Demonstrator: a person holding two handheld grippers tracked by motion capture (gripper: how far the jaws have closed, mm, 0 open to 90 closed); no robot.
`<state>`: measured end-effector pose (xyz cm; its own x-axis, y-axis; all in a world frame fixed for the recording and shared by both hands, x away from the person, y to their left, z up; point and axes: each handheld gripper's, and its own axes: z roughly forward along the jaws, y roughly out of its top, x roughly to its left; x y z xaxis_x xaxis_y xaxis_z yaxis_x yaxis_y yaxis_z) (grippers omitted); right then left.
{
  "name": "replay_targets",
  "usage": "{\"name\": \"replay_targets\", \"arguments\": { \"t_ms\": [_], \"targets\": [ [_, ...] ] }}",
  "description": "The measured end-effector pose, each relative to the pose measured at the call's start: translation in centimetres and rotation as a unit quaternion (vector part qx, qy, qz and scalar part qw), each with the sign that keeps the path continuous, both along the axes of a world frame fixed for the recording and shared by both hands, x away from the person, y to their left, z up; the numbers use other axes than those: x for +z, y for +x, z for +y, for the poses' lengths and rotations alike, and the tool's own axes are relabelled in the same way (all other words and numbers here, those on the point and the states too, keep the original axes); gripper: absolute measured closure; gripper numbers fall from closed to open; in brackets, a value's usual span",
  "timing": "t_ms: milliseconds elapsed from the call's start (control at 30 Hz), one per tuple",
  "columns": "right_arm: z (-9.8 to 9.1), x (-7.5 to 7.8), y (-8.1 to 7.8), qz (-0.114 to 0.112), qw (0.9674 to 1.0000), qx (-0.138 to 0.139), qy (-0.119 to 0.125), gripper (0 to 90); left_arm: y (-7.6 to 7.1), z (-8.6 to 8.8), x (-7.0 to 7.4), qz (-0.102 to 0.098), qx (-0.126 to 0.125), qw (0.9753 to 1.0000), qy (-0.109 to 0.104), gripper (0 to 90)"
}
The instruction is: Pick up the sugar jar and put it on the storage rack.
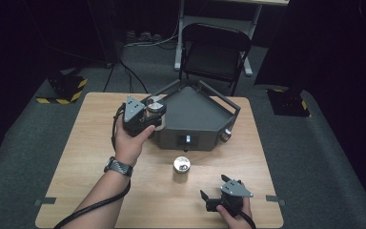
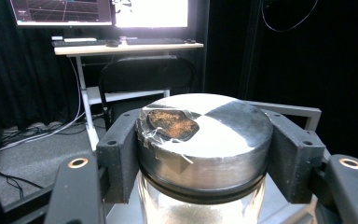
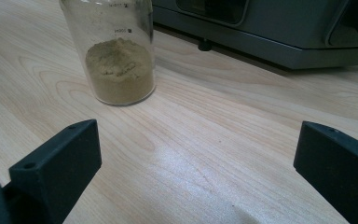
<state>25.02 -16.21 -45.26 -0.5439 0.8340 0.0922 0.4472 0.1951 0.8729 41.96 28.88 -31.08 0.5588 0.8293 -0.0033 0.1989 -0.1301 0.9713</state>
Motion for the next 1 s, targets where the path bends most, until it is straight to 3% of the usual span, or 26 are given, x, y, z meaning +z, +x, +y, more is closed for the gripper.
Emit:
{"name": "replay_targets", "arguments": {
  "t_ms": [533, 1000],
  "targets": [
    [-0.3, -0.2, -0.1, -0.004, 1.0000, 0.000, 0.008, 0.7, 3.8, -2.6, -1.5, 0.014, 0.009, 0.9998, 0.008, 35.1],
    [-0.6, -0.3, 0.0, -0.001, 0.9999, 0.002, 0.017, 0.7, 5.1, -3.8, -2.6, 0.021, 0.009, 0.9995, 0.022, 35.1]
  ]
}}
